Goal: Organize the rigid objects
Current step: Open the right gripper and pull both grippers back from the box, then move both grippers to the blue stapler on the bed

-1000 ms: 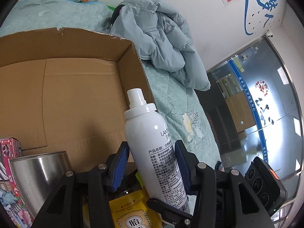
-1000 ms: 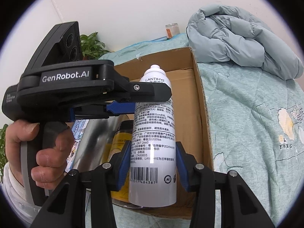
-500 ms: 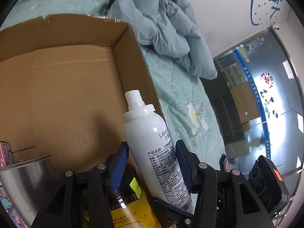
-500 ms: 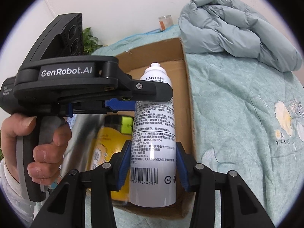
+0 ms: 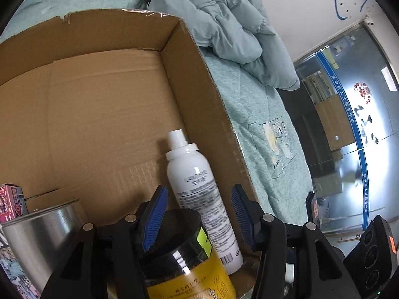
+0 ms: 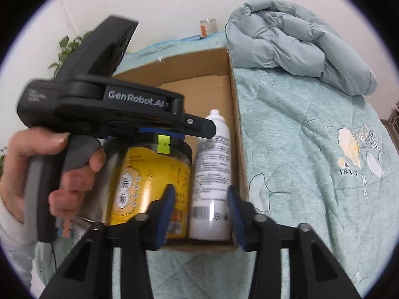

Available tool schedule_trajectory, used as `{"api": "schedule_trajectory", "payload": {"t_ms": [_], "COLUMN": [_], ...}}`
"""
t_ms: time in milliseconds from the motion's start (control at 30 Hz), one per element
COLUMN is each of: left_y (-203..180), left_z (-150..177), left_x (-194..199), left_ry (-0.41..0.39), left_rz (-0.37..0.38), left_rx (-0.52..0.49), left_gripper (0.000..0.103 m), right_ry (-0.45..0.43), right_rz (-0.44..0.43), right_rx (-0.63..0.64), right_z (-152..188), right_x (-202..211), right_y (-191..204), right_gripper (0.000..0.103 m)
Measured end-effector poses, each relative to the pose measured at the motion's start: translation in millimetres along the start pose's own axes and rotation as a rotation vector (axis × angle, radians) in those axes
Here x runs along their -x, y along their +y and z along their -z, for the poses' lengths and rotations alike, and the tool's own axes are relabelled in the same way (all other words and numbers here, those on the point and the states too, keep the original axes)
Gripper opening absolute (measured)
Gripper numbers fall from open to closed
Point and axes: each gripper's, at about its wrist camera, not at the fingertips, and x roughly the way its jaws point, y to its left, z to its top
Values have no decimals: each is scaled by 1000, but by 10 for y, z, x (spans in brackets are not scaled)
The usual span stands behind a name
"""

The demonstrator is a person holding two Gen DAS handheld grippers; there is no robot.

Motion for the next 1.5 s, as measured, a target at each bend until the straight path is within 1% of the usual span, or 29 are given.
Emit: {"api": "schedule_trajectory", "payload": {"t_ms": [33, 133, 167, 200, 233, 267, 300, 333, 367, 400, 433, 500, 533, 600, 733, 800, 900, 967, 1067, 1100, 1167, 1233, 1267, 1333, 1400, 1467, 1500], "left_y": [-13, -119, -180, -238, -323, -400, -451, -498, -528, -533, -526, -510, -505, -467, -338, -248, -175, -190, -253, -275, -271, -227, -181, -89, 12, 135, 197], "left_z": [22, 179, 284, 386, 538, 698, 867, 1075, 1209, 1359, 1539, 1850, 1981, 2278, 2761, 2980, 3258, 3444, 3628, 3691, 3802, 3907, 3972, 4037, 4125, 4232, 4268], "left_x": [43, 301, 453, 590, 772, 948, 1123, 1324, 1436, 1564, 1694, 1887, 1954, 2130, 2559, 2802, 3177, 3507, 3821, 3878, 3885, 3812, 3730, 3532, 3301, 3056, 2946], "left_ry": [-11, -108, -157, -207, -278, -348, -416, -495, -539, -568, -590, -635, -650, -679, -741, -752, -767, -799, -821, -824, -800, -764, -742, -699, -638, -548, -513], "left_rz": [-3, -45, -57, -83, -135, -191, -240, -284, -302, -324, -367, -448, -470, -525, -588, -626, -739, -799, -859, -863, -816, -729, -676, -597, -506, -414, -387], "left_rx": [-10, -72, -107, -140, -192, -237, -268, -287, -293, -293, -275, -251, -248, -221, -130, -98, -77, -76, -85, -84, -80, -65, -47, -13, 15, 33, 45], "left_gripper": [51, 51, 52, 57, 63, 80, 99, 103, 102, 102, 102, 102, 102, 102, 102, 102, 102, 102, 102, 102, 102, 102, 102, 102, 102, 102, 102], "right_ry": [-4, -5, -29, -62, -106, -138, -183, -241, -268, -273, -275, -295, -307, -335, -333, -334, -345, -347, -354, -361, -375, -383, -386, -397, -416, -428, -422], "right_rz": [14, -2, -14, -8, 29, 62, 92, 118, 121, 111, 99, 116, 124, 104, 95, 96, 112, 113, 105, 105, 106, 100, 101, 105, 97, 65, 42], "right_rx": [3, 8, 10, 11, 11, 11, 3, -23, -40, -46, -44, -29, -18, -14, -30, -26, 0, 14, 11, 12, 14, 25, 33, 59, 92, 138, 164], "right_z": [21, 85, 129, 170, 242, 290, 364, 453, 509, 550, 597, 691, 733, 813, 875, 888, 941, 972, 1014, 1027, 1064, 1113, 1132, 1189, 1262, 1371, 1424], "right_x": [24, 58, 113, 175, 270, 331, 408, 499, 550, 580, 605, 670, 703, 763, 803, 835, 886, 908, 947, 976, 1035, 1109, 1141, 1237, 1376, 1546, 1600], "right_y": [-9, -13, -16, -22, -34, -42, -59, -84, -91, -85, -66, 9, 51, 101, 174, 218, 309, 373, 444, 473, 519, 567, 583, 610, 620, 637, 653], "right_gripper": [7, 7, 7, 12, 36, 56, 93, 98, 98, 98, 98, 98, 98, 98, 98, 98, 98, 98, 98, 98, 98, 98, 98, 98, 98, 98, 98]}}
